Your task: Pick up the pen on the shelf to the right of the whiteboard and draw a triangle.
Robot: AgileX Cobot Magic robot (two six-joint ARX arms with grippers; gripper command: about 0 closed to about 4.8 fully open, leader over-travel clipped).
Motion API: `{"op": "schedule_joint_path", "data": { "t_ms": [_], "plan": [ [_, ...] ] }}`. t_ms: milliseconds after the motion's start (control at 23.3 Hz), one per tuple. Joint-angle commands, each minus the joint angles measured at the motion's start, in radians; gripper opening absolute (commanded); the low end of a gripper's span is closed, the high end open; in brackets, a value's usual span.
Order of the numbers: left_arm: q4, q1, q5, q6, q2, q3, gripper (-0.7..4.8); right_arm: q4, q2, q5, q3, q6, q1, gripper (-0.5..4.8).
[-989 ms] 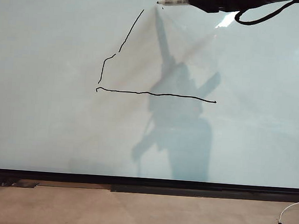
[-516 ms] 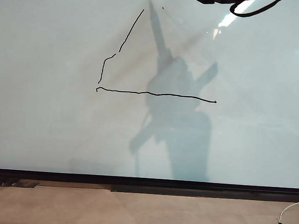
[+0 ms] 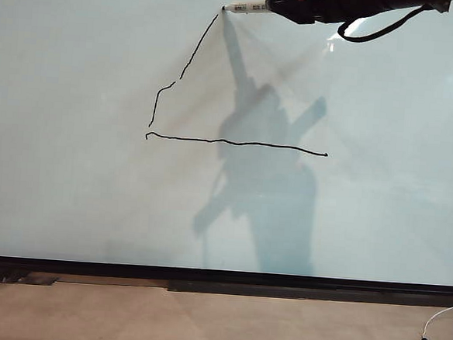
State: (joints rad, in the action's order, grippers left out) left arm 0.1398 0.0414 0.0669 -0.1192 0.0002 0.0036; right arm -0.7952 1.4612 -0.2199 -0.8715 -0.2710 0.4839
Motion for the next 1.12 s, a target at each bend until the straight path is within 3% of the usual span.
{"op": "schedule_joint_path", "data": {
  "t_ms": [43, 1118],
  "plan": [
    [-0.006, 0.000, 0.000, -0.001, 0.000, 0.003, -0.05, -0.015, -0.003, 0.028, -0.003, -0.018, -0.002, -0.05],
    [-0.006, 0.000, 0.000, -0.001, 0.000, 0.003, -0.05, 0.033, -0.031, 0.111, 0.064, -0.071, -0.009, -0.05]
  ]
}}
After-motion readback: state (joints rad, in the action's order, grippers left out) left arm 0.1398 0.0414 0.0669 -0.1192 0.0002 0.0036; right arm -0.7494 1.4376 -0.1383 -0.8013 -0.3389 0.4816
